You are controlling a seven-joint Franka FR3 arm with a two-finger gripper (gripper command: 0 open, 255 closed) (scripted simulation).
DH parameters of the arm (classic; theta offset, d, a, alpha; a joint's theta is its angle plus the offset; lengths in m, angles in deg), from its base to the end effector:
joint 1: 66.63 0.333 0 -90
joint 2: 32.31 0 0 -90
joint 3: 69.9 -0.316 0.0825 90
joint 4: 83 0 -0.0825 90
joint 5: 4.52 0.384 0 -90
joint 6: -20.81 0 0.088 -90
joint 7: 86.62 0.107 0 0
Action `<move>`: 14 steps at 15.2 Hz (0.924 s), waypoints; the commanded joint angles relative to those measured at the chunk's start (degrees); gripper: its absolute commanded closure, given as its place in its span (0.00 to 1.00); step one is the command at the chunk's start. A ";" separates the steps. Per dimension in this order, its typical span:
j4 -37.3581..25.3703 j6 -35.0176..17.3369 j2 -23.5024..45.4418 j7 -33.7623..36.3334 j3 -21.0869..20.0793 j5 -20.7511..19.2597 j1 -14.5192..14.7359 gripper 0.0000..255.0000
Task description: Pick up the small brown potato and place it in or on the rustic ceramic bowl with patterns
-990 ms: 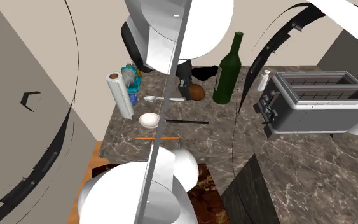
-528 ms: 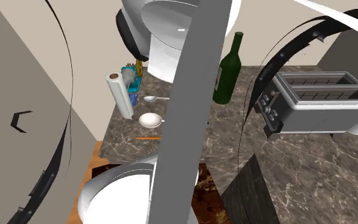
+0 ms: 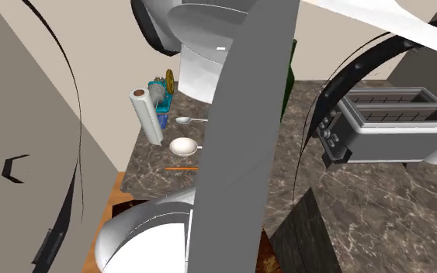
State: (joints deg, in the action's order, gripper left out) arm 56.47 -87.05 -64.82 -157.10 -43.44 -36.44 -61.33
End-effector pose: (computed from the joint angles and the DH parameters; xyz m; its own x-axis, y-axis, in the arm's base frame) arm 0.3511 -0.1919 0.4827 0.4373 0.8560 -0.2757 0.8966 -0.4388 0.0598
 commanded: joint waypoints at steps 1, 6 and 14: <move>-2.54 -0.34 2.51 -0.99 0.92 0.56 0.52 1.00; -12.73 -4.14 15.13 -5.45 5.69 4.43 2.91 1.00; -32.25 -6.50 37.04 -16.49 11.13 17.54 3.02 1.00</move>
State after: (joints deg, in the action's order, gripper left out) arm 27.31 -93.74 -30.81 -171.78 -32.82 -21.06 -57.94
